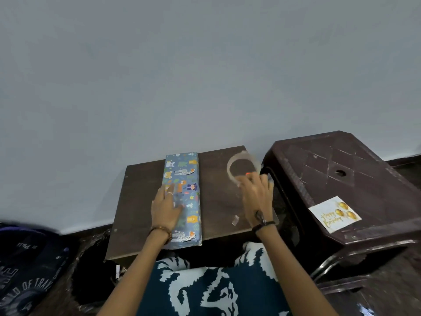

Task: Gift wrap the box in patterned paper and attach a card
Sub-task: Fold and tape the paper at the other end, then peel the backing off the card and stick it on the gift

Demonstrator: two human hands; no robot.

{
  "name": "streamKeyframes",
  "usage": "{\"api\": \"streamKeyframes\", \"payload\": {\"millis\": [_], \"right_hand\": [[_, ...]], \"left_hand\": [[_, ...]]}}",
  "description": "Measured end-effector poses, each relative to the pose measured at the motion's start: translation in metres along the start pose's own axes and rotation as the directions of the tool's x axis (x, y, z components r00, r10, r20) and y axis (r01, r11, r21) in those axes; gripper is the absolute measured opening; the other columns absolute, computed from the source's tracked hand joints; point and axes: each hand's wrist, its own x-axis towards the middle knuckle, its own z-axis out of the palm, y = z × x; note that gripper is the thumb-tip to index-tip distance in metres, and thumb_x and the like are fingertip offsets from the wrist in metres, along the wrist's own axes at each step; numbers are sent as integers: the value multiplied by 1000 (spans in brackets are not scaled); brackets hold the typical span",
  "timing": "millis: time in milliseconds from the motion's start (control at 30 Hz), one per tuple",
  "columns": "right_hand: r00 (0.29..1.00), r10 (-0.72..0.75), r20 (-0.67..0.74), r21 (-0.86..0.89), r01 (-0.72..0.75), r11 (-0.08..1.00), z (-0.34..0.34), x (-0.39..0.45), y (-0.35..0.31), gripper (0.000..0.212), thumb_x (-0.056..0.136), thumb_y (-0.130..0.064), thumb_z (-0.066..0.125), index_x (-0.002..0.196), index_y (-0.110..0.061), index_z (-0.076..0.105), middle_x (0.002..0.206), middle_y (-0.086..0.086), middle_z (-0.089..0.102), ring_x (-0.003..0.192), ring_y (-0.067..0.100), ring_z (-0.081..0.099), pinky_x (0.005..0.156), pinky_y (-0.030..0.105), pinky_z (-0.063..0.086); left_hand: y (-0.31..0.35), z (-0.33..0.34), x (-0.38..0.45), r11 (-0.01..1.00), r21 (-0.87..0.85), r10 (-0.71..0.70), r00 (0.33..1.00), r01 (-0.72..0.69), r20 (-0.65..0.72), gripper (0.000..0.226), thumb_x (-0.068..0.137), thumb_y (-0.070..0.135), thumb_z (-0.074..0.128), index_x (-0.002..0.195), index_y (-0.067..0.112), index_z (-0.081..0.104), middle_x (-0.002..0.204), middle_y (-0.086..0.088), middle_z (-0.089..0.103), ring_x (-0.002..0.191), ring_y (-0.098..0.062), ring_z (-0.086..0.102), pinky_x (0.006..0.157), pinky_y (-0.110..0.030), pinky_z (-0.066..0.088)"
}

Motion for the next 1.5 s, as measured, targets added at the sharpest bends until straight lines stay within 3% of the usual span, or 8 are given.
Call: {"api": "streamKeyframes", "payload": {"millis": [233,500,633,867,967,1167,1333,1500], "right_hand": [[955,292,45,42,-294,955,-12,65,66,32,79,11,54,105,-3,67,98,19,59,90,38,51,71,41,40],[843,533,79,81,-538,839,8,82,124,16,90,-8,54,98,0,66,110,16,45,91,32,51,75,40,48],[828,542,144,75,-556,828,11,79,135,36,90,3,43,122,-3,57,128,17,41,107,36,51,81,41,45],[884,461,71,260,-463,847,2,65,89,38,89,5,43,121,-10,58,131,7,48,109,26,54,78,33,48],[931,339,133,398,-363,842,3,40,43,27,91,-2,46,110,-11,63,120,3,54,101,18,56,76,24,43],[962,59,267,579,-209,788,32,-5,-38,26,87,-1,50,104,-14,65,108,3,58,93,18,59,76,30,47],[941,16,339,586,-225,778,49,-28,-57,23,89,-7,51,108,-15,63,109,1,58,88,17,59,73,28,47],[909,127,398,637,-373,674,57,-25,-60,22,89,-11,58,111,-13,61,109,3,58,80,8,55,70,11,39]], "left_hand": [[154,56,15,874,-289,466,843,-392,267,58,88,3,57,141,11,34,145,-8,38,136,-21,33,111,-28,25],[237,144,49,913,-203,407,760,-353,507,69,84,-6,39,146,18,21,145,-12,35,128,-28,40,106,-42,37],[230,160,60,910,-82,370,707,-407,602,75,83,-4,44,148,20,15,151,-10,28,143,-29,11,114,-54,18],[195,134,27,928,-106,371,847,-358,382,68,92,3,48,148,13,12,156,-7,12,144,-20,0,116,-37,1],[156,108,10,927,162,304,931,-338,202,63,96,19,43,149,14,8,157,-5,-1,144,-20,-9,115,-36,-6],[71,44,-5,883,466,-60,998,65,-26,87,89,48,49,148,11,-2,153,-20,-16,141,-35,-18,113,-50,-8],[33,18,0,912,317,-296,953,260,69,109,76,63,59,148,14,-7,153,-22,-6,142,-37,-1,115,-46,6],[23,-2,7,910,394,-203,967,129,153,117,69,57,70,147,24,-11,149,-20,10,136,-37,16,111,-45,20]]}}
